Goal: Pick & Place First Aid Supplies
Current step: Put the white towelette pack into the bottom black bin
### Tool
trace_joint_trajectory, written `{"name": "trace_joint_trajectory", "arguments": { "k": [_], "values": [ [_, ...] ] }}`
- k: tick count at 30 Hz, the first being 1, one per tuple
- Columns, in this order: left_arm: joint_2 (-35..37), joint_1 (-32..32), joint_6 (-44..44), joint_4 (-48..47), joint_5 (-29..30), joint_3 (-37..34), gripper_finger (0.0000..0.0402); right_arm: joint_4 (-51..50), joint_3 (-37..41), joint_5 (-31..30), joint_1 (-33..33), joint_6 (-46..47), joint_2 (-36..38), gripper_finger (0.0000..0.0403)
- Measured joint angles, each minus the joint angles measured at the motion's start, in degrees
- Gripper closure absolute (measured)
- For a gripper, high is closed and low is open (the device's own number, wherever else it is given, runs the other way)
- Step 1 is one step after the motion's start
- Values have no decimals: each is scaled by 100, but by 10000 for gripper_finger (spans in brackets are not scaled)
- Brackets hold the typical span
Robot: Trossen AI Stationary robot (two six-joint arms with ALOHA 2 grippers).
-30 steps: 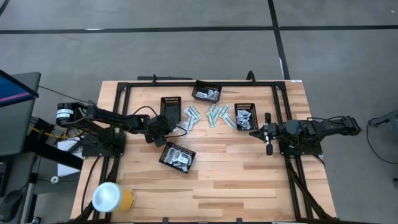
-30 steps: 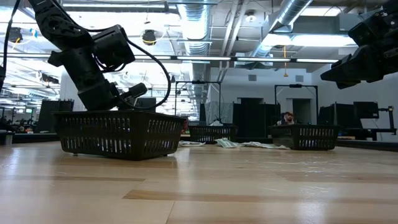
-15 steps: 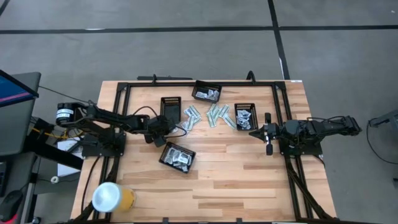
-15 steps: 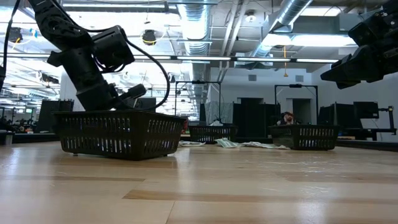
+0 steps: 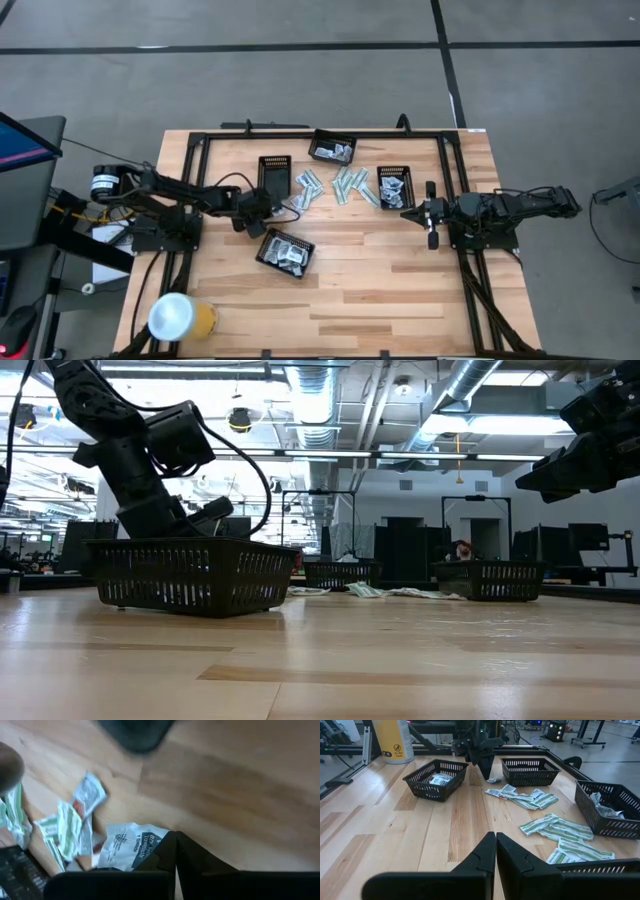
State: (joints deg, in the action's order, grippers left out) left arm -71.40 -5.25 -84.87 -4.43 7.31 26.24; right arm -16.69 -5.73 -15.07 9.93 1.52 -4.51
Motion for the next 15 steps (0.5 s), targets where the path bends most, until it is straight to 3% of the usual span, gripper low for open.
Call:
{"name": "trace_joint_trajectory", "arguments": {
  "k": [4,9,15],
  "values": [
    [0,265,244,-5,41,0,398,0,0,0,0,0,-2,395],
    [13,639,595,-46,511,0,398,-1,1,0,1,1,-2,395],
    [100,666,587,-59,791,2,398,-1,1,0,1,1,-2,395]
  ]
}}
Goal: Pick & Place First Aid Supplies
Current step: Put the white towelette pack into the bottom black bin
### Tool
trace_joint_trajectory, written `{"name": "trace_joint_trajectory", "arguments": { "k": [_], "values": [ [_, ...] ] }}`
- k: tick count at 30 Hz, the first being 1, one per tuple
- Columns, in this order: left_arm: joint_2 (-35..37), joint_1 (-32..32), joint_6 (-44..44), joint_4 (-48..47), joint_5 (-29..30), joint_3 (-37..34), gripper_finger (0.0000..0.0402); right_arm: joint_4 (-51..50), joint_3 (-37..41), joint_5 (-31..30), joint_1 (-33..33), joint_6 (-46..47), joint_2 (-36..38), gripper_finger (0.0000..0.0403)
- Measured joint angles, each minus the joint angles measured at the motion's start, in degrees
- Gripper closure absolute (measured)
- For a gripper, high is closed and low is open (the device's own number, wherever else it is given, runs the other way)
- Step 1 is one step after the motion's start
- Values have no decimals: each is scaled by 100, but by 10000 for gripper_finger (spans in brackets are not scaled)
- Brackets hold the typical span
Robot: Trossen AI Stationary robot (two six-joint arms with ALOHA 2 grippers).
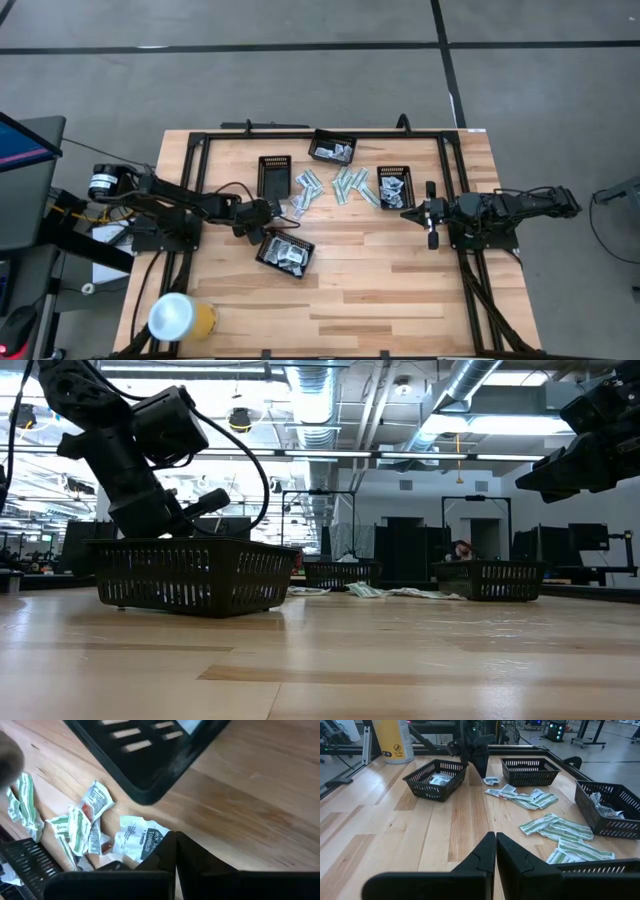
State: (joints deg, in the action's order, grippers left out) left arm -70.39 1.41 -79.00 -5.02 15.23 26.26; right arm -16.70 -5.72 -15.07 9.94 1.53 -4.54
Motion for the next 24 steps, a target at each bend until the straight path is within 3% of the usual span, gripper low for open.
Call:
{"name": "trace_joint_trajectory", "arguments": {
  "k": [24],
  "values": [
    [643,15,-433,-88,258,5,399,1,0,0,0,0,2,395]
  ]
}}
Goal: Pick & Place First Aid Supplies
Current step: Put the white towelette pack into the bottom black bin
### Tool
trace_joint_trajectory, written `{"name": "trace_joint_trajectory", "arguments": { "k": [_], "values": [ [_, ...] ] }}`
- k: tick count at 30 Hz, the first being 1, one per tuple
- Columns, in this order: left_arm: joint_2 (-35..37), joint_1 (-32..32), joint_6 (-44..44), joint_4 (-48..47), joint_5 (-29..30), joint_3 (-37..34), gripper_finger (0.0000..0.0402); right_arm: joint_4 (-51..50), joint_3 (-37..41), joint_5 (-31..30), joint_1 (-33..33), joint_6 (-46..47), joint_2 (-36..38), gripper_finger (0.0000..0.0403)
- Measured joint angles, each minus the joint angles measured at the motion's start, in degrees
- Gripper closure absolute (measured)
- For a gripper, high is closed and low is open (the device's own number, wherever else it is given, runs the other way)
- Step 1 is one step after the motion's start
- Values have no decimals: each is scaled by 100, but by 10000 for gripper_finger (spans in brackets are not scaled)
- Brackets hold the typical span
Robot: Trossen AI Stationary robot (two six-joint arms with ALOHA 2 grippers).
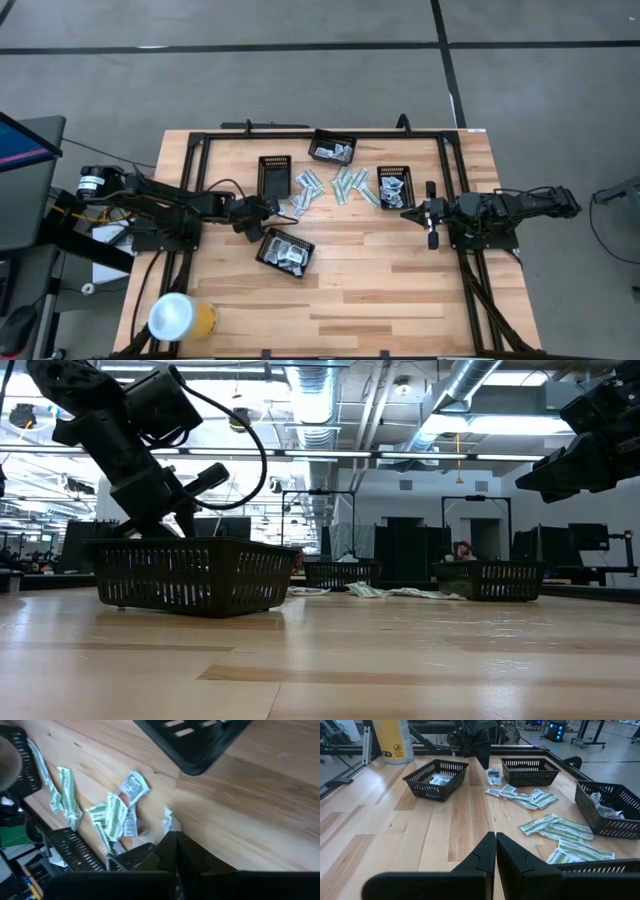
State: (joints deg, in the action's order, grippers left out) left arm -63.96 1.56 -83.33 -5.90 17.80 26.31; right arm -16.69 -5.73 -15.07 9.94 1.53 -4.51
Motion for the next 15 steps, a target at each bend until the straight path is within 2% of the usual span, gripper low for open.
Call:
{"name": "trace_joint_trajectory", "arguments": {
  "k": [15],
  "values": [
    [63,195,-199,-232,181,210,399,-2,1,0,1,1,-2,395]
  ]
}}
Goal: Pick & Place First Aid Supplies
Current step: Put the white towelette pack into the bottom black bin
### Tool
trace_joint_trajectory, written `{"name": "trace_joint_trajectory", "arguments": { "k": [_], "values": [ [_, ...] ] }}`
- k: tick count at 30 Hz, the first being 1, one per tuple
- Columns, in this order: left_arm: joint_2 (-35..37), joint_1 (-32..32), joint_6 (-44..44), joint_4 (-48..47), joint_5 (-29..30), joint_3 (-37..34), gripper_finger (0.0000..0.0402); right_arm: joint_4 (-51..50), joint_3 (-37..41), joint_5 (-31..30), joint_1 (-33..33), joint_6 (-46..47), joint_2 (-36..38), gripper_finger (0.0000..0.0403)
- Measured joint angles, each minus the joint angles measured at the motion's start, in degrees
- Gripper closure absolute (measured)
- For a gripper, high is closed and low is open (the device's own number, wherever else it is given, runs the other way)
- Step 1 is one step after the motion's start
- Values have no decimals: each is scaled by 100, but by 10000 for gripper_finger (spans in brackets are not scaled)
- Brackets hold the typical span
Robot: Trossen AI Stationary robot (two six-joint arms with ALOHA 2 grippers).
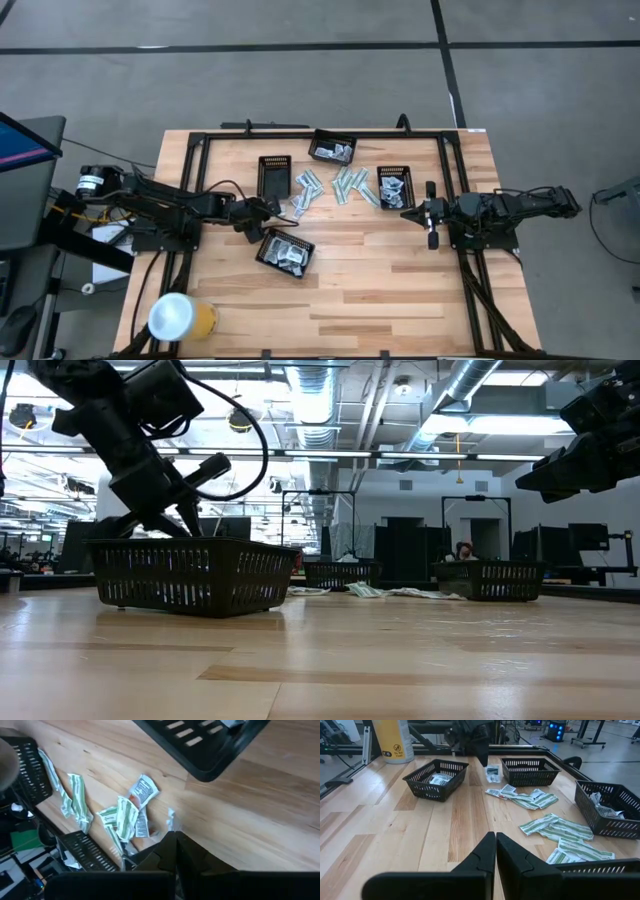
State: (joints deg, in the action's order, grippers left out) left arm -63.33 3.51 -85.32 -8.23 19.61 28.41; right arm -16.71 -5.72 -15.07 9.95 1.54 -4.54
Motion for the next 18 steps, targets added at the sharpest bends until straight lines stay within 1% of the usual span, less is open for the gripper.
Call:
{"name": "trace_joint_trajectory", "arguments": {
  "k": [12,18],
  "values": [
    [0,250,-156,-255,205,263,399,1,-1,0,-1,-1,0,395],
    [0,450,-253,-427,397,378,399,0,0,0,0,0,0,395]
  ]
}}
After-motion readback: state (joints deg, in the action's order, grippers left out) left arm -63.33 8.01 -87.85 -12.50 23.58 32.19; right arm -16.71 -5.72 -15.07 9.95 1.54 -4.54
